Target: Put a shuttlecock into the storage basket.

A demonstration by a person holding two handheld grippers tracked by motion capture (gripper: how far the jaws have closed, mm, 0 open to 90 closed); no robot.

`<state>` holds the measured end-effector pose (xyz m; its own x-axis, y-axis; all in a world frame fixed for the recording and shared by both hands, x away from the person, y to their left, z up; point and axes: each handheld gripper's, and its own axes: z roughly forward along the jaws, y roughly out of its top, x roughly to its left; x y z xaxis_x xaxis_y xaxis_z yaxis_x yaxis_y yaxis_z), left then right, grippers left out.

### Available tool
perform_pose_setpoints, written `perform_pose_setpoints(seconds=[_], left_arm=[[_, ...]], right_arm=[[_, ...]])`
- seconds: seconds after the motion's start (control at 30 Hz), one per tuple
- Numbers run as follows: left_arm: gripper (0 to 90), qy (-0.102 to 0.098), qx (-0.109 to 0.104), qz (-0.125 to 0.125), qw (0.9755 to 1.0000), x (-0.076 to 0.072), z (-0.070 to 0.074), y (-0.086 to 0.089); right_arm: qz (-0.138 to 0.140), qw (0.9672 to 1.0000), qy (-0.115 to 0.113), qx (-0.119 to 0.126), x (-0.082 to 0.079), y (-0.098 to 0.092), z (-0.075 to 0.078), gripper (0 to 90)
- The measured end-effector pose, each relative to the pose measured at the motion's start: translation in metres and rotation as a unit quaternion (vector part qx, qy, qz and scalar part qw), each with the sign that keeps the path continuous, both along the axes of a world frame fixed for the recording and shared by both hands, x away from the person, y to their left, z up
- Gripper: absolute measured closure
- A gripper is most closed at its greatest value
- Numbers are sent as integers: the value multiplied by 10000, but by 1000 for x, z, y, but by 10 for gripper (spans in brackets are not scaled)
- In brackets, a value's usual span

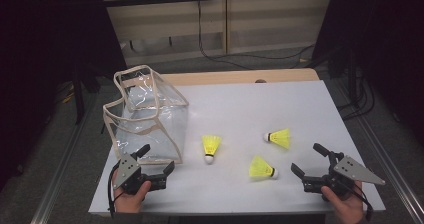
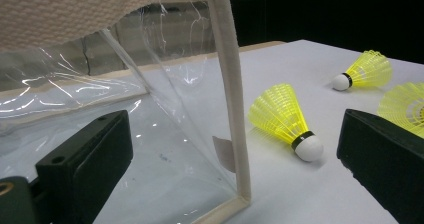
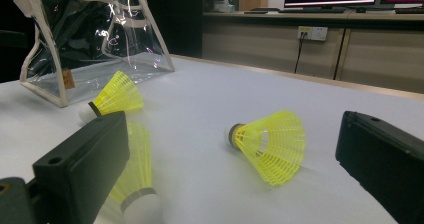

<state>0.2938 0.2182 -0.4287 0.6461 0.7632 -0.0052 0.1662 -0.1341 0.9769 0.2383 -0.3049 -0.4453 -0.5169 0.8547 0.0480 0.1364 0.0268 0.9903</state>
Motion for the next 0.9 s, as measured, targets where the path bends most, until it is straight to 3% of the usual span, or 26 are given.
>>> perform_pose_setpoints(seconds=[0.3,0.9], left_arm=[[13,35,-121,-26,9999,-1,1,-2],[12,31,-139,-220,9997,-3,5,-13]], right_arm=[[29,10000,-4,-37,1,1,0,6],[63,9999,-58,-96,1,2,1,8]])
